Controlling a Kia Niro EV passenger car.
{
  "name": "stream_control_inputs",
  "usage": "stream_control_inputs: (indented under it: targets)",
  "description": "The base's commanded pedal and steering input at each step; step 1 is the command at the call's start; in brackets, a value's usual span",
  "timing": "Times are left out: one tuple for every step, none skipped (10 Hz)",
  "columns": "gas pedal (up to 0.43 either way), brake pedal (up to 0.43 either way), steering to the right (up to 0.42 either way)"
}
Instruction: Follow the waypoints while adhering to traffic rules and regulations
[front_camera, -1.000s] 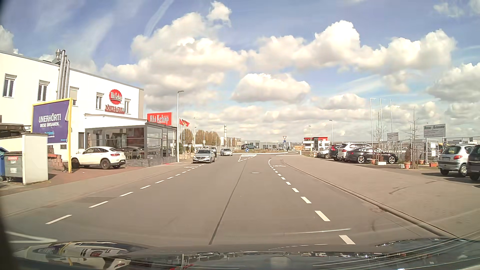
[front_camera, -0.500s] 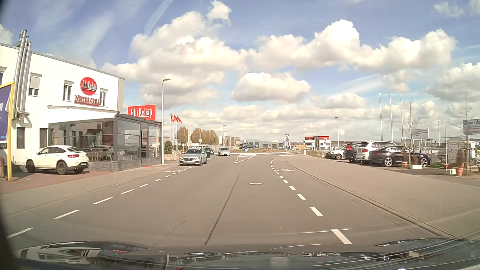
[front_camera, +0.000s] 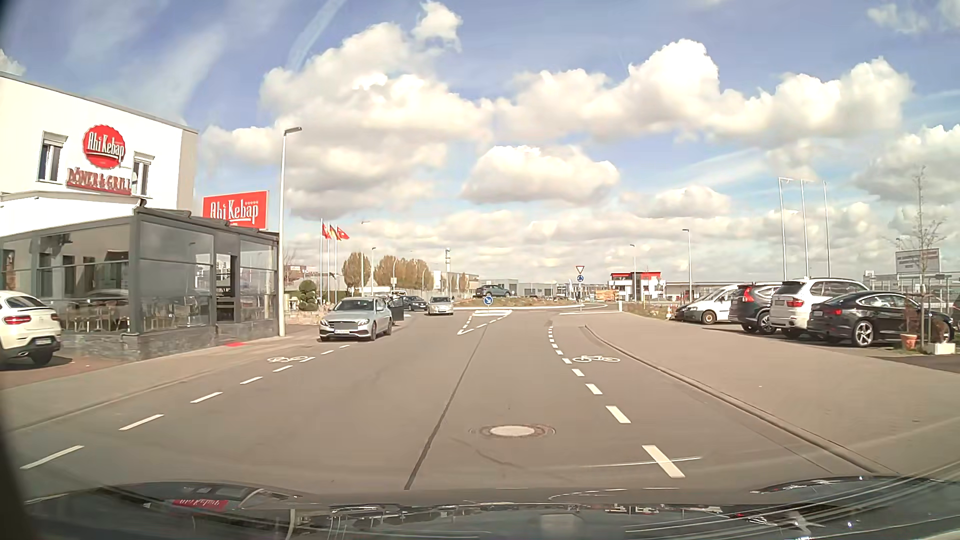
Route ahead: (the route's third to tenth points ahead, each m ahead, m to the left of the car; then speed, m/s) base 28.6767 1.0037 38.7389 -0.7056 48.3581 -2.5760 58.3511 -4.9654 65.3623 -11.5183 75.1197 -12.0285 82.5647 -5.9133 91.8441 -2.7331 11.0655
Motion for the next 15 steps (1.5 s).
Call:
stream_control_inputs:
  targets:
    - [0.000,0.000,0.000]
    - [0.000,0.000,0.000]
    - [0.000,0.006,0.000]
    - [0.000,0.006,0.000]
    - [0.000,0.012,0.000]
    - [0.000,0.012,0.000]
    - [0.000,0.012,0.001]
    - [0.000,0.018,0.001]
    - [0.000,0.043,0.003]
    - [0.000,0.061,0.004]
    - [0.000,0.085,0.005]
    - [0.000,0.104,0.007]
    - [0.000,0.116,0.008]
    - [0.000,0.128,0.010]
    - [0.000,0.134,0.012]
